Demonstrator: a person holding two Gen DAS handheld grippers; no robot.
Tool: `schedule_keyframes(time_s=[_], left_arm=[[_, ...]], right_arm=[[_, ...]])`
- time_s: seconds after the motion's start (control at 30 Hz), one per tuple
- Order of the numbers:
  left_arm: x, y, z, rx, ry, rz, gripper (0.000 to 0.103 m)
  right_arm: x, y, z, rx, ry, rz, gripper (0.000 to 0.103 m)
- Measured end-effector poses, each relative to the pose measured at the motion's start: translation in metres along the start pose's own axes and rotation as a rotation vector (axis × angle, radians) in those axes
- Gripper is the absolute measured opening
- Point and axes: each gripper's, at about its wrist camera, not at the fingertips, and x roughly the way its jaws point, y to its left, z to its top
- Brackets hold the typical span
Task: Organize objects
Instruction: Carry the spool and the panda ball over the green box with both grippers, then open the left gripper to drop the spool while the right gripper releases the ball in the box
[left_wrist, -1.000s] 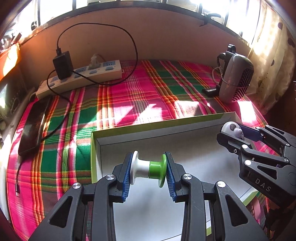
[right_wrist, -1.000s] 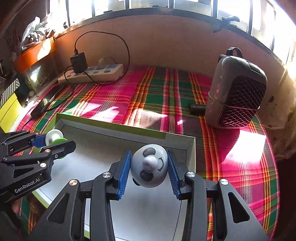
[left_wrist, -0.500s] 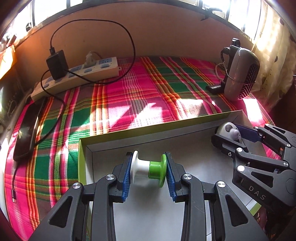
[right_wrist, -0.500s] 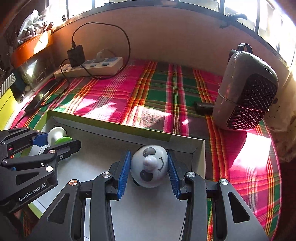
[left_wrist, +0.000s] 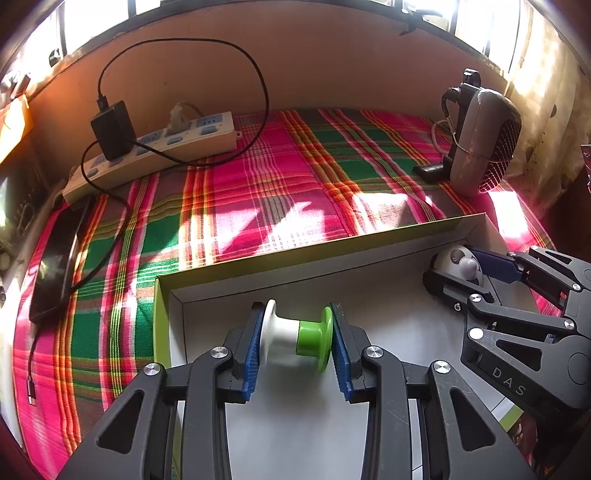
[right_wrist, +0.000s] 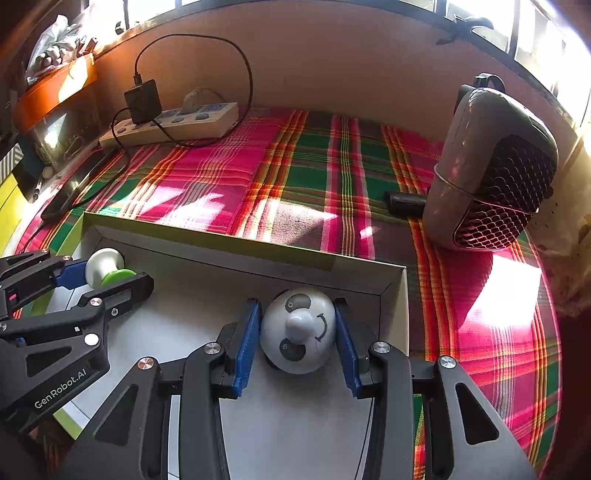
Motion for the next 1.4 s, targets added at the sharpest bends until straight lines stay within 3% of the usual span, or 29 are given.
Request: schedule_keyframes(time_s=[0.43,0.67,1.4], left_arm=[[0.0,0.001,0.0,0.0,0.003,0.0,0.032],[-0.003,0.003,-0.002,-0.011,0.003,0.001,0.032],[-0.063,-0.002,-0.028,-0.013,-0.085,0.006,0.032]], right_arm=[[0.0,-0.001,-0.001,0.013,0.001,0.003,0.041],[-0.006,-0.005,-0.001,0.049,-0.013,0.014,0.049],[-0.063,0.001,-0.023,0.067,-0.105,0.016,0.051]])
